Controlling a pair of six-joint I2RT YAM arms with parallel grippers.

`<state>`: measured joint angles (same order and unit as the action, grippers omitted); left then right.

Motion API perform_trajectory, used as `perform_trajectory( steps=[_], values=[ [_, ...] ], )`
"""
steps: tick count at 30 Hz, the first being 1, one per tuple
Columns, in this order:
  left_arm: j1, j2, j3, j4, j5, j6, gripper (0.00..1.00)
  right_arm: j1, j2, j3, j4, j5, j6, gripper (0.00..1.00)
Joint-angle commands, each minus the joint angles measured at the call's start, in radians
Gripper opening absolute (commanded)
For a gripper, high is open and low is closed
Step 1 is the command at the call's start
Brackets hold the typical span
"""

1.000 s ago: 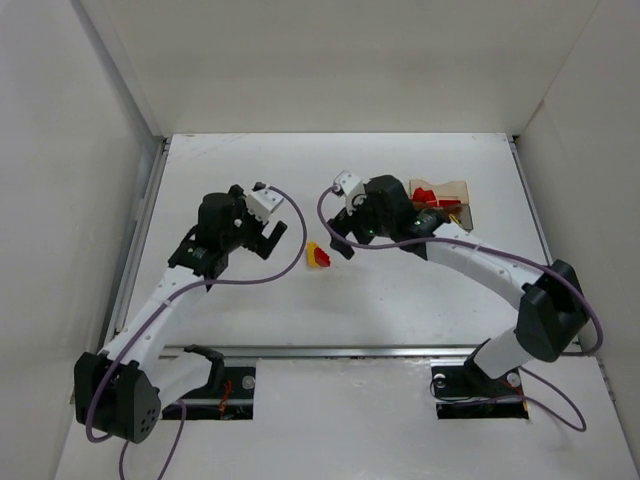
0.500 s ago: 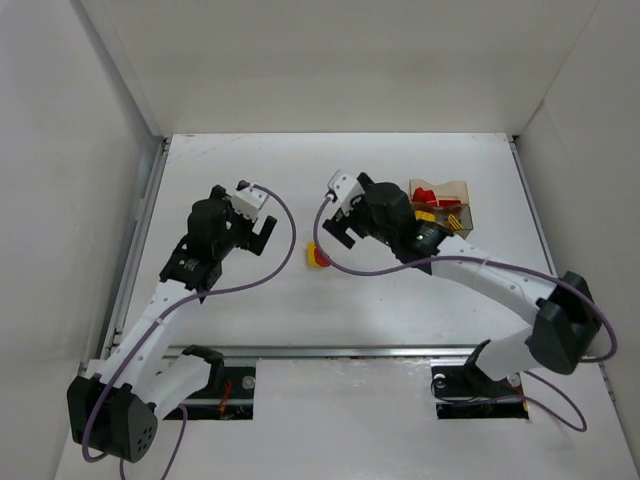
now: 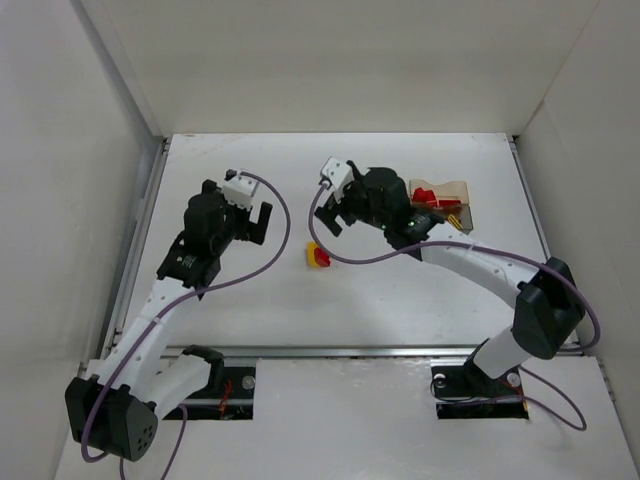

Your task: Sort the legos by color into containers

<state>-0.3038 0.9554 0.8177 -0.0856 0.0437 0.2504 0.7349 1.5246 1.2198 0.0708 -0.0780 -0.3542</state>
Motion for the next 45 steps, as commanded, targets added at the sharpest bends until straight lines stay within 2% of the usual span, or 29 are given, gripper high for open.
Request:
perform_trajectory(
  steps=[1,2,6,8,10,13,16,19,27,37,45],
  values=[
    [0.003,-0.021,-0.023,0.066,-0.077,-0.017,1.00,0.003,0.014,-0.049,-0.078,-0.178,-0.071,0.93],
    [0.003,-0.021,-0.034,0.075,-0.090,-0.017,1.00,0.003,0.014,-0.060,-0.088,-0.187,-0.056,0.93],
    [0.003,-0.021,-0.043,0.098,-0.113,-0.005,1.00,0.003,0.112,0.108,-0.271,-0.209,0.136,0.93],
    [0.003,-0.021,-0.043,0.107,-0.100,-0.005,1.00,0.003,0.164,0.148,-0.342,-0.209,0.225,0.88],
    [0.003,-0.021,-0.043,0.107,-0.073,-0.005,1.00,0.003,0.186,0.173,-0.386,-0.209,0.311,0.88],
    [0.003,-0.021,-0.054,0.107,-0.073,0.004,1.00,0.041,0.210,0.185,-0.425,-0.117,0.311,0.87],
    [0.003,-0.021,-0.065,0.116,-0.073,0.004,1.00,0.050,0.250,0.204,-0.465,-0.062,0.356,0.78],
    [0.003,-0.021,-0.074,0.116,-0.064,0.004,1.00,0.050,0.310,0.247,-0.545,-0.039,0.385,0.73],
    [0.003,-0.040,-0.083,0.107,-0.044,-0.005,1.00,0.050,0.414,0.345,-0.620,-0.019,0.491,0.69],
    [0.003,-0.049,-0.083,0.107,-0.034,-0.005,1.00,0.050,0.459,0.363,-0.608,-0.031,0.511,0.69],
    [0.003,-0.049,-0.092,0.116,-0.034,-0.005,1.00,0.050,0.499,0.392,-0.618,-0.042,0.511,0.65]
  ],
)
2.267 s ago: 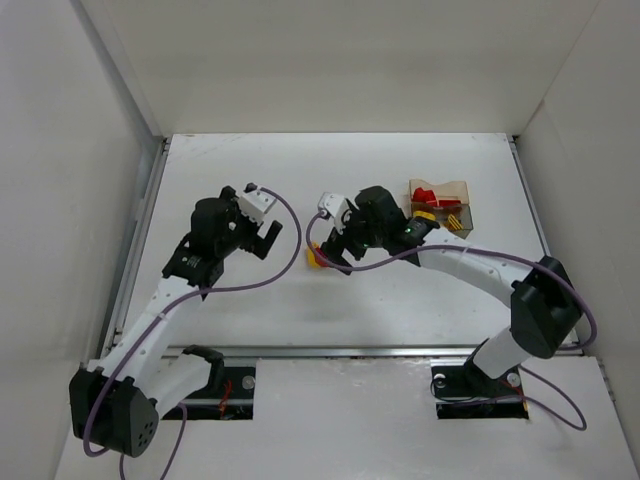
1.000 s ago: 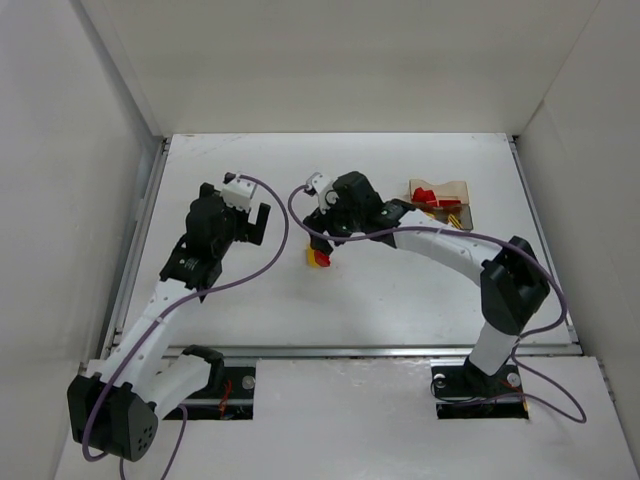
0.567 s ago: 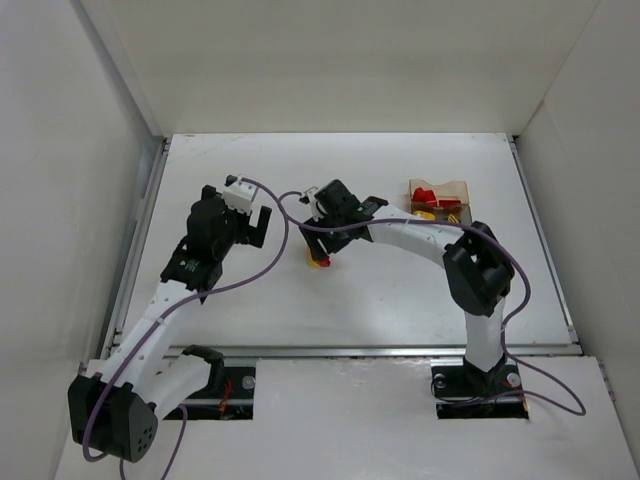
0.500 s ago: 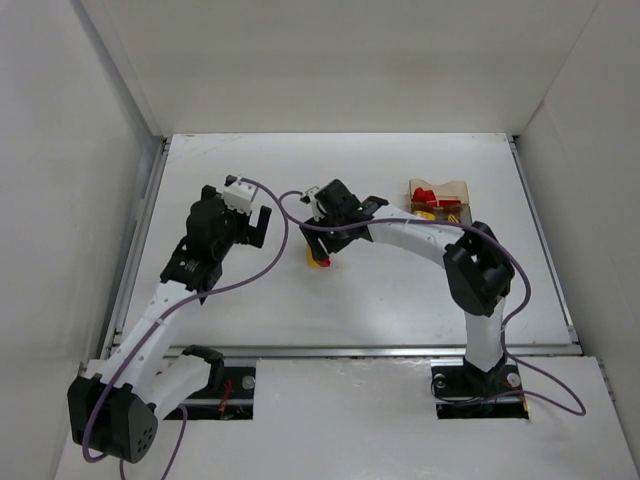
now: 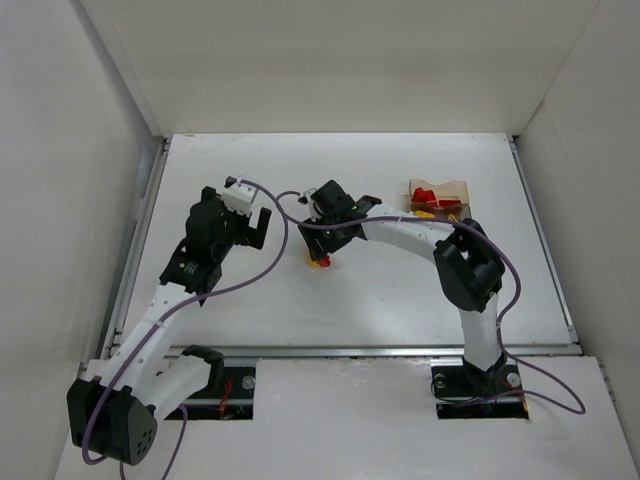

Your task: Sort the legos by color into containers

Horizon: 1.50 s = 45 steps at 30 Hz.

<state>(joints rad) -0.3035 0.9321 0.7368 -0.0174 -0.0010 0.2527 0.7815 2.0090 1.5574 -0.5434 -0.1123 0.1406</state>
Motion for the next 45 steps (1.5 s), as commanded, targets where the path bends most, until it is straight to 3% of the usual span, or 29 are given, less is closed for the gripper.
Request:
perform_trajectory(
  steps=[1,13,19,25,29,32,38,45],
  values=[
    [0.003,-0.026,-0.011,0.048,0.010,-0.007,1.00,0.004,0.014,0.055,-0.015,-0.007,0.016,0.62],
    [0.003,-0.026,-0.011,0.048,0.019,-0.006,1.00,0.004,0.027,0.084,-0.024,-0.017,-0.004,0.27],
    [0.003,-0.026,-0.030,-0.033,0.211,0.151,1.00,0.004,0.017,0.093,-0.024,-0.017,-0.013,0.00],
    [-0.016,-0.026,-0.030,-0.131,0.340,0.325,1.00,-0.005,-0.016,0.142,-0.056,-0.007,-0.022,0.00],
    [-0.034,-0.007,-0.030,-0.156,0.340,0.515,1.00,-0.071,-0.085,0.164,-0.056,-0.192,-0.055,0.00],
    [-0.034,-0.007,-0.008,-0.144,0.366,0.607,1.00,-0.083,-0.107,0.208,-0.114,-0.250,-0.105,0.00],
    [-0.043,-0.070,-0.045,-0.020,0.550,0.969,1.00,-0.093,-0.148,0.263,-0.185,-0.358,-0.141,0.00],
    [-0.094,-0.062,-0.068,0.155,0.549,1.137,1.00,-0.093,-0.206,0.273,-0.165,-0.451,-0.085,0.00]
  ],
)
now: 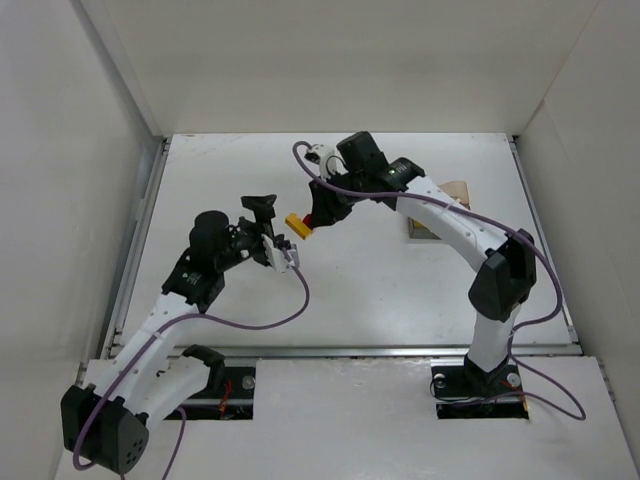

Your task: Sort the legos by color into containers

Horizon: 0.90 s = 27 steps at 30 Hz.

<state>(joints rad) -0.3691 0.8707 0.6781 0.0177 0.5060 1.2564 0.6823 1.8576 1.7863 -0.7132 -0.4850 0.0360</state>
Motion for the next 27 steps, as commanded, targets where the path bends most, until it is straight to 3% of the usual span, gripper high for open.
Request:
perform_trajectory(
  steps=[1,6,19,20,21,23,24,25,26,27],
  values=[
    [-0.028,-0.001,0.001,0.120,0.029,0.167,1.00,0.006,-0.067,0.044,0.004,-0.087,0.019,0.00],
    [-0.077,0.011,-0.023,0.120,0.029,0.297,1.00,0.006,-0.087,0.044,0.035,-0.148,0.053,0.00],
    [-0.137,-0.010,-0.083,0.183,-0.061,0.373,0.64,0.006,-0.106,0.044,0.035,-0.190,0.082,0.00],
    [-0.137,-0.010,-0.072,0.154,-0.070,0.373,0.46,0.006,-0.106,0.044,0.035,-0.190,0.082,0.00],
    [-0.137,-0.010,-0.072,0.154,-0.070,0.373,0.45,0.006,-0.106,0.044,0.035,-0.190,0.082,0.00],
    [-0.137,-0.021,-0.072,0.143,-0.070,0.373,0.31,0.006,-0.106,0.044,0.035,-0.190,0.082,0.00],
    [-0.146,-0.021,-0.072,0.143,-0.070,0.373,0.29,0.006,-0.106,0.044,0.035,-0.190,0.082,0.00],
    [-0.146,-0.033,-0.072,0.143,-0.061,0.373,0.19,0.006,-0.106,0.044,0.035,-0.190,0.082,0.00],
    [-0.146,-0.033,-0.083,0.143,-0.061,0.373,0.19,0.006,-0.106,0.044,0.035,-0.190,0.082,0.00],
    [-0.146,-0.033,-0.083,0.143,-0.061,0.373,0.08,0.006,-0.106,0.044,0.035,-0.190,0.082,0.00]
  ],
)
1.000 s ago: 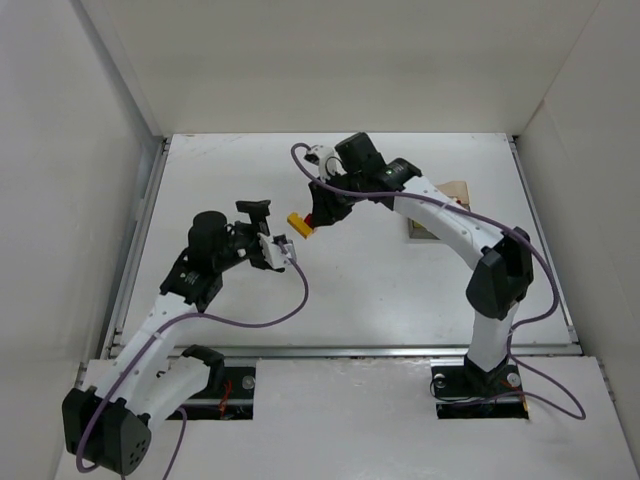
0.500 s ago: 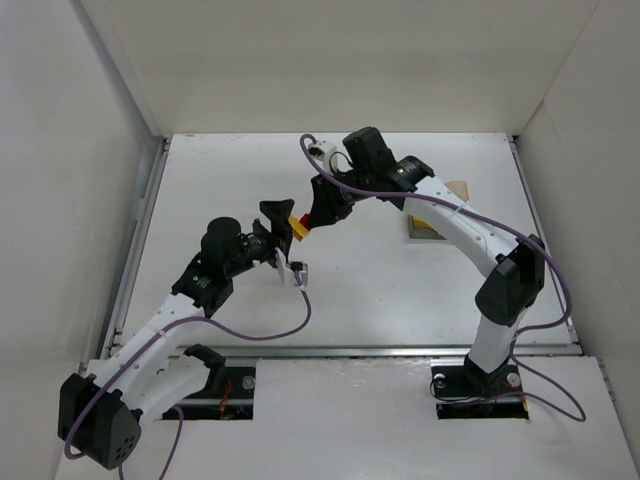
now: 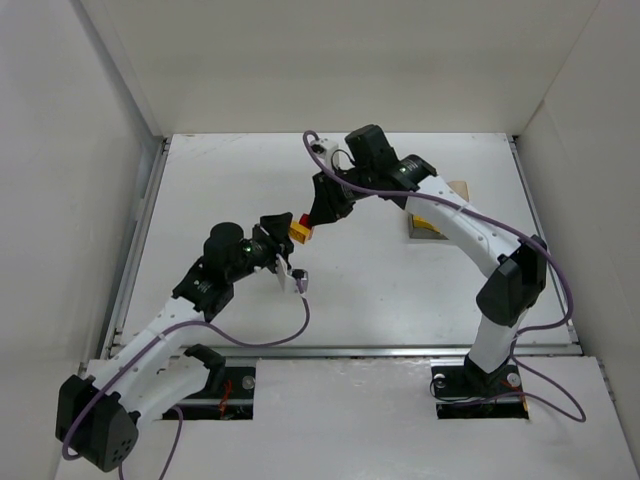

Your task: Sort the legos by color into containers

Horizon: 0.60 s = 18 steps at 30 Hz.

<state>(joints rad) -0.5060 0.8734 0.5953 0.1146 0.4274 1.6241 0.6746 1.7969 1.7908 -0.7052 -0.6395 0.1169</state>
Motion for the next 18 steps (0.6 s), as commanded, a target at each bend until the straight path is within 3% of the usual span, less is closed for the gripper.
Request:
perform_trajectory(
  steps=[1,2,8,18],
  values=[
    [-0.009,-0.046,0.000,0.046,0.017,0.005,0.04,0.014,-0.045,0.039,0.036,-0.035,0.001,0.00],
    [-0.009,-0.047,-0.009,0.046,0.017,0.005,0.01,0.014,-0.036,0.039,0.036,-0.035,0.001,0.00],
    [-0.009,-0.079,-0.019,0.028,0.017,0.005,0.00,0.014,-0.027,0.039,0.016,0.087,0.032,0.00],
    [-0.019,-0.128,-0.019,0.008,0.074,-0.017,0.00,0.014,-0.027,-0.019,0.042,0.527,0.159,0.00]
  ],
)
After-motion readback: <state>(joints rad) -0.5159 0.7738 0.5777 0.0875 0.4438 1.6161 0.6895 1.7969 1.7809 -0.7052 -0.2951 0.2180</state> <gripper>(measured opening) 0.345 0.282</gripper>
